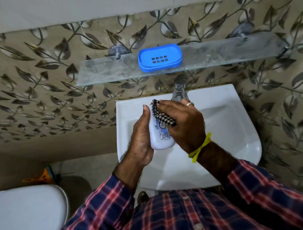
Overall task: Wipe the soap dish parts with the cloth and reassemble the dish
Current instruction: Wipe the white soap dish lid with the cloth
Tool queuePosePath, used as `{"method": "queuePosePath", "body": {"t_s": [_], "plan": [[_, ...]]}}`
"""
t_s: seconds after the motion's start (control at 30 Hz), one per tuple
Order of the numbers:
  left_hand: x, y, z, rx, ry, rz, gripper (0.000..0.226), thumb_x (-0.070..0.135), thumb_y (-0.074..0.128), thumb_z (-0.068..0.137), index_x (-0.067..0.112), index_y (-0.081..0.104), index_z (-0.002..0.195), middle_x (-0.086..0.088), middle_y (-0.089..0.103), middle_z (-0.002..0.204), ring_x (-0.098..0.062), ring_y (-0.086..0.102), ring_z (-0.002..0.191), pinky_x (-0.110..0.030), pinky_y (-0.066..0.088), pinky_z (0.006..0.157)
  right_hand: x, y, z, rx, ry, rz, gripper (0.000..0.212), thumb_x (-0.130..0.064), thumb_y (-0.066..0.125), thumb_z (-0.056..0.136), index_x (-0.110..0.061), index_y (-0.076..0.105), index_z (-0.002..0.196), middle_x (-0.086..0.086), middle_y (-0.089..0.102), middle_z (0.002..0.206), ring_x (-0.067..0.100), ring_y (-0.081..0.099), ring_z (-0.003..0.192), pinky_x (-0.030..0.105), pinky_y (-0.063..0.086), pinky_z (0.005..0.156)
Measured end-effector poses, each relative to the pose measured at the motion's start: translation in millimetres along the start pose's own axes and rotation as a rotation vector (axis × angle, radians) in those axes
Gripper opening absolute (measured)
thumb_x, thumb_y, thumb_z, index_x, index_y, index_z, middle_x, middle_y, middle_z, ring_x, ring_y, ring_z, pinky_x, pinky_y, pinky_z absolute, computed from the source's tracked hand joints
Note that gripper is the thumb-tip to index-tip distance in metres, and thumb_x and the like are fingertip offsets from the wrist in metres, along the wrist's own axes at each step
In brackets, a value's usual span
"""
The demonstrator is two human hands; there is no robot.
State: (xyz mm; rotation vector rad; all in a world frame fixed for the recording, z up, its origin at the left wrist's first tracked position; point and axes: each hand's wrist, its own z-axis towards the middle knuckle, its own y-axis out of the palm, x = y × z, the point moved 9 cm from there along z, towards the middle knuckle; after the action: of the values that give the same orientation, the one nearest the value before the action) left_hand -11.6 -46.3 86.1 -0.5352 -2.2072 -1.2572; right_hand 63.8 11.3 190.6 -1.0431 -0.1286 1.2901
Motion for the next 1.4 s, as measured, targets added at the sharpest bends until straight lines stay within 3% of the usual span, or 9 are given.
{"method": "queuePosePath", "body": {"t_s": [0.23,0.4,0.57,0.67,0.9,1.0,1.1,1.27,1.4], "plan": [[-5,-10,10,-0.020,-0.018,0.014,0.087,0.051,0.082,0.074,0.007,0.051,0.143,-0.012,0.060,0.136,-0.025,0.059,0.125,-0.037,0.046,0.100,14,0,-7,-0.016,0.056,-0.018,0.040,0.001,0.075,0.073,-0.012,0.075,0.111,0.003,0.074,0.117,0.019,0.070,0.108,0.035,0.048,0.099],[6,-6,11,-0.099,0.004,-0.002,0.048,0.053,0.058,0.091,0.015,0.069,0.117,-0.010,0.066,0.116,-0.022,0.065,0.106,-0.036,0.051,0.096,-15,0,-15,-0.035,-0.077,-0.003,0.035,0.001,0.060,0.078,-0.009,0.076,0.108,0.007,0.074,0.117,0.032,0.070,0.089,0.034,0.053,0.084],[3,-12,13,0.000,-0.018,0.037,0.064,0.053,0.066,0.086,0.003,0.061,0.125,-0.017,0.065,0.117,-0.030,0.065,0.108,-0.041,0.055,0.093,5,9,-22,-0.077,0.106,0.077,0.046,0.000,0.056,0.074,-0.013,0.074,0.114,0.003,0.071,0.124,0.026,0.069,0.108,0.043,0.051,0.093],[9,-13,18,-0.018,-0.030,-0.048,0.072,0.056,0.062,0.083,0.007,0.057,0.135,-0.012,0.069,0.112,-0.028,0.071,0.099,-0.041,0.059,0.084,-7,16,-33,-0.171,0.006,0.118,0.049,-0.004,0.048,0.077,-0.016,0.073,0.117,-0.001,0.069,0.128,0.034,0.068,0.099,0.041,0.052,0.082],[-4,-11,23,-0.025,-0.099,-0.078,0.070,0.060,0.061,0.086,0.010,0.050,0.134,-0.024,0.058,0.131,-0.035,0.058,0.122,-0.047,0.044,0.108,10,6,-33,-0.056,0.082,0.333,0.050,0.014,0.068,0.066,-0.010,0.076,0.109,0.004,0.072,0.121,0.016,0.067,0.114,0.044,0.049,0.094],[12,-21,30,0.049,0.012,-0.062,0.082,0.059,0.062,0.084,0.003,0.049,0.143,-0.015,0.067,0.121,-0.032,0.067,0.109,-0.048,0.057,0.090,4,2,-47,-0.087,-0.045,0.348,0.056,0.018,0.076,0.061,-0.009,0.075,0.110,0.004,0.071,0.123,0.013,0.067,0.114,0.043,0.051,0.087],[7,-23,32,0.101,-0.015,-0.062,0.085,0.059,0.064,0.081,0.011,0.045,0.148,-0.016,0.062,0.128,-0.030,0.068,0.107,-0.048,0.057,0.088,23,3,-49,-0.051,0.073,0.396,0.072,0.020,0.074,0.043,-0.010,0.076,0.109,0.001,0.071,0.123,0.009,0.065,0.114,0.045,0.051,0.086],[14,-28,37,0.158,0.068,-0.080,0.086,0.057,0.066,0.080,0.005,0.047,0.146,-0.020,0.061,0.131,-0.037,0.064,0.113,-0.043,0.060,0.081,3,5,-57,-0.083,-0.060,0.247,0.044,0.002,0.067,0.070,-0.012,0.075,0.111,0.000,0.069,0.126,0.023,0.069,0.097,0.034,0.052,0.084],[10,-25,37,0.169,0.032,-0.109,0.073,0.055,0.053,0.092,0.006,0.047,0.146,-0.016,0.058,0.134,-0.036,0.058,0.120,-0.047,0.050,0.097,8,2,-47,-0.034,0.000,0.256,0.048,0.010,0.068,0.063,-0.008,0.076,0.107,0.004,0.071,0.122,0.026,0.070,0.103,0.038,0.050,0.088]]}}
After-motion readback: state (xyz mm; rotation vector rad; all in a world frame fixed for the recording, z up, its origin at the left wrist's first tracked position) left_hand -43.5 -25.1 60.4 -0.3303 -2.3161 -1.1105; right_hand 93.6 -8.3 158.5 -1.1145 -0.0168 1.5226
